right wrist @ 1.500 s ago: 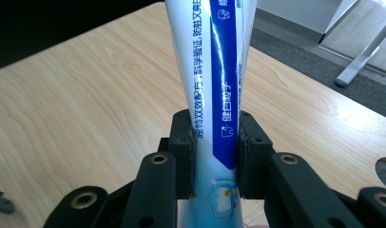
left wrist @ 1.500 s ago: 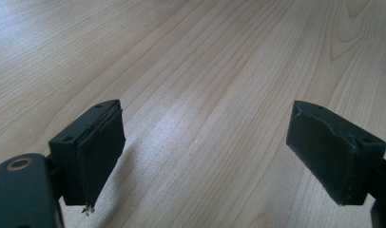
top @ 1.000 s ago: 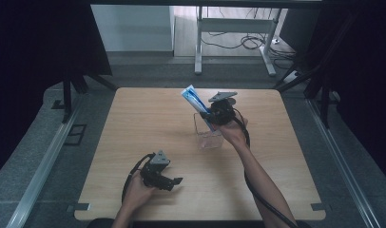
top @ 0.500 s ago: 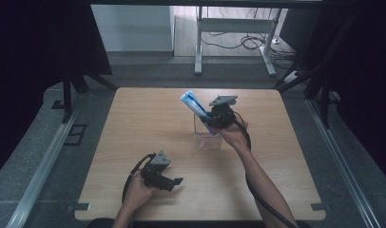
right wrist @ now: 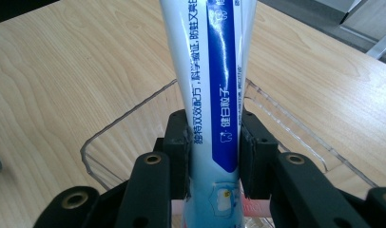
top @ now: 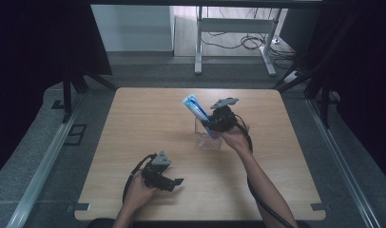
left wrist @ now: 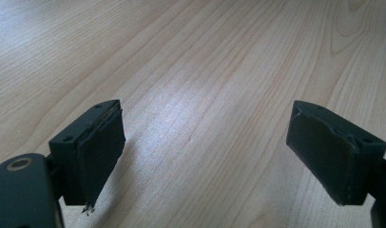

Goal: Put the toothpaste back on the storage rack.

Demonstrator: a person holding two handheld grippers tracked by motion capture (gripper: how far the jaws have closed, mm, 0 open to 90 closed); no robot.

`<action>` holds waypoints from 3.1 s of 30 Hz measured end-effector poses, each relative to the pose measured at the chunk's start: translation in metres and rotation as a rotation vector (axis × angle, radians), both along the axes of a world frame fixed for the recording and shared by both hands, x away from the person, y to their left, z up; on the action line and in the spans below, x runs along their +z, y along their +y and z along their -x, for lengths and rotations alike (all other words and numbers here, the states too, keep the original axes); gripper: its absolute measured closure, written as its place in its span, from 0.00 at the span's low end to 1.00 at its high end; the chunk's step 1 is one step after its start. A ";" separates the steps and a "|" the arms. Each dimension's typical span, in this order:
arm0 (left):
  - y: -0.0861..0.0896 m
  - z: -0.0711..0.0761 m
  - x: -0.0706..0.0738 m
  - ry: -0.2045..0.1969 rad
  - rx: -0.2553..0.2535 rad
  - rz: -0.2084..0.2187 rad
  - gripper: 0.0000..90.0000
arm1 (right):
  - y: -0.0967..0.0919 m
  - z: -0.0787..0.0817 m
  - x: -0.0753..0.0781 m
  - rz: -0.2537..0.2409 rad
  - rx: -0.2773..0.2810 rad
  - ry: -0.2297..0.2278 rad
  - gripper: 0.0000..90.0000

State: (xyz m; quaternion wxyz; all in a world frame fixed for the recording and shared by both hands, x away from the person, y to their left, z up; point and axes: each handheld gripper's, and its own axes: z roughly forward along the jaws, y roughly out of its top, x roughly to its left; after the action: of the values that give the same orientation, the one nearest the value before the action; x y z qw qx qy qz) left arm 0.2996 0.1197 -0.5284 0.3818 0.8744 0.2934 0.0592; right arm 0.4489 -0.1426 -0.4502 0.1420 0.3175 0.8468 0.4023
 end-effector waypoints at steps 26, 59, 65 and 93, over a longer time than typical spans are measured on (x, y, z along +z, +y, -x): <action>-0.003 0.000 -0.001 0.000 -0.008 -0.009 0.14 | -0.009 0.008 0.004 0.004 0.013 0.043 0.66; -0.004 0.000 -0.001 0.010 -0.012 -0.001 0.14 | -0.016 0.033 0.020 0.024 0.054 -0.010 0.32; -0.004 0.000 -0.002 0.010 -0.016 -0.004 0.14 | -0.018 0.039 0.020 0.034 0.061 -0.011 0.14; -0.001 0.000 0.000 0.010 -0.003 0.029 0.14 | -0.038 0.088 0.012 0.068 0.084 -0.023 0.02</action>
State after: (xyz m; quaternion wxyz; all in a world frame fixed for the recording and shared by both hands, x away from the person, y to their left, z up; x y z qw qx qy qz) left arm 0.2995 0.1189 -0.5283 0.3930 0.8696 0.2947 0.0501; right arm 0.3612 -0.1805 -0.4380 0.1456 0.2720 0.8708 0.3828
